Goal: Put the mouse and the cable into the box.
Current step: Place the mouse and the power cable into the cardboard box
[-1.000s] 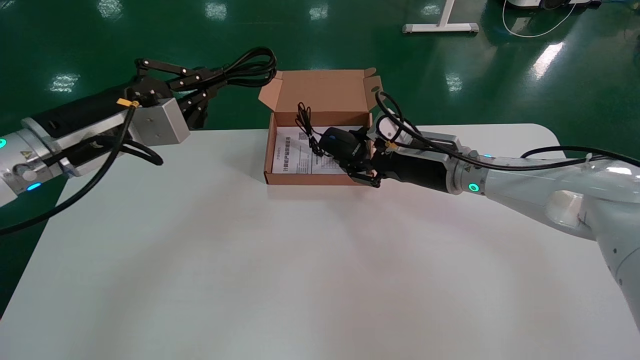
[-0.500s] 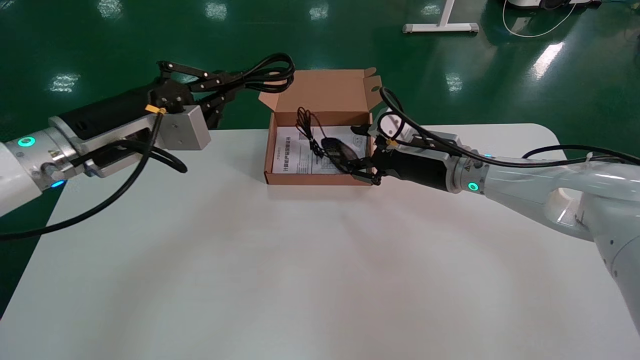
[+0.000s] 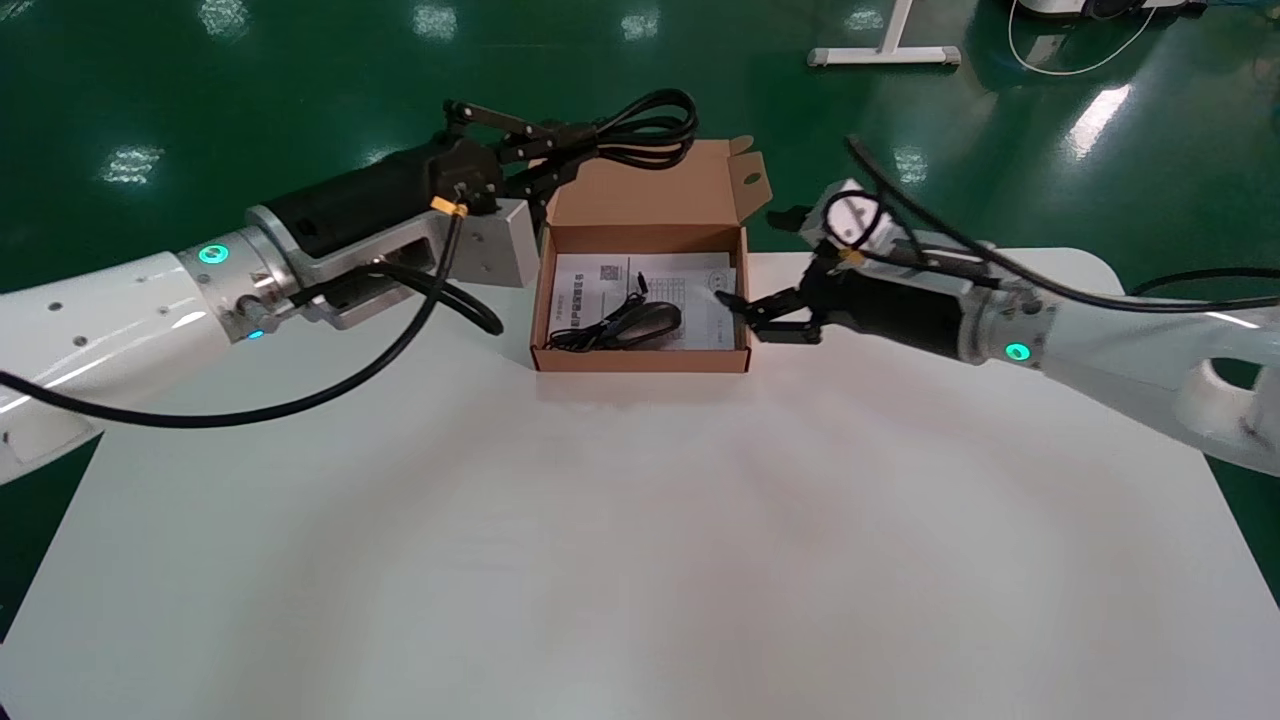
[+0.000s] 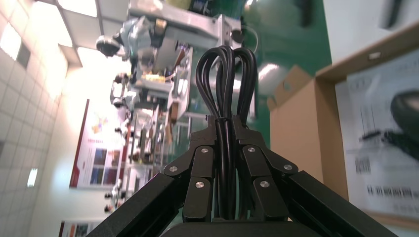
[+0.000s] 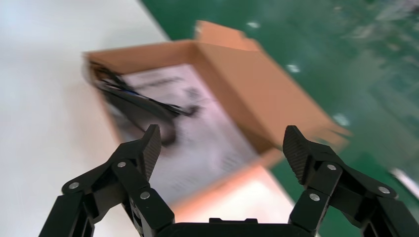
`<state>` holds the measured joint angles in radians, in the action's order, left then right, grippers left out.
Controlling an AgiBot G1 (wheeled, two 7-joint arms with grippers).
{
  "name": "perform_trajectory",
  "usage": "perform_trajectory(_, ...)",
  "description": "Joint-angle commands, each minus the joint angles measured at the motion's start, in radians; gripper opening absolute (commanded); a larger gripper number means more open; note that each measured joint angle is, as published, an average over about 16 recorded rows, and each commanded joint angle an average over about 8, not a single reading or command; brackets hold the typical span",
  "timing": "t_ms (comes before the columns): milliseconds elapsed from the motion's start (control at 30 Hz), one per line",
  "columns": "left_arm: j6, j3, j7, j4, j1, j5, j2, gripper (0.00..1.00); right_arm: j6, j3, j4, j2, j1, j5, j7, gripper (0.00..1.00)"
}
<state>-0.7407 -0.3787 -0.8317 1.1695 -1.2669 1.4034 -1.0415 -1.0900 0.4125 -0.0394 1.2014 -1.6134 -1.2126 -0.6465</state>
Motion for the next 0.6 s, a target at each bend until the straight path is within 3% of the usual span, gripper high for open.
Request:
perform_trajectory(33, -0.01, -0.005, -0.026, -0.028, -0.012, -0.006, -0.023, 0.0, -0.016, -0.007, 0.001, -0.033, -0.007, 0.009, -0.005, 1.0)
perform_trajectory(200, -0.023, -0.021, -0.119, -0.128, -0.042, -0.011, -0.099, 0.0, -0.043, -0.016, 0.006, -0.077, -0.009, 0.022, -0.003, 1.0)
perform_trajectory(600, 0.001, -0.028, -0.392, -0.439, -0.131, -0.018, -0.271, 0.0, -0.049, -0.016, 0.009, -0.08, -0.01, 0.022, -0.004, 1.0)
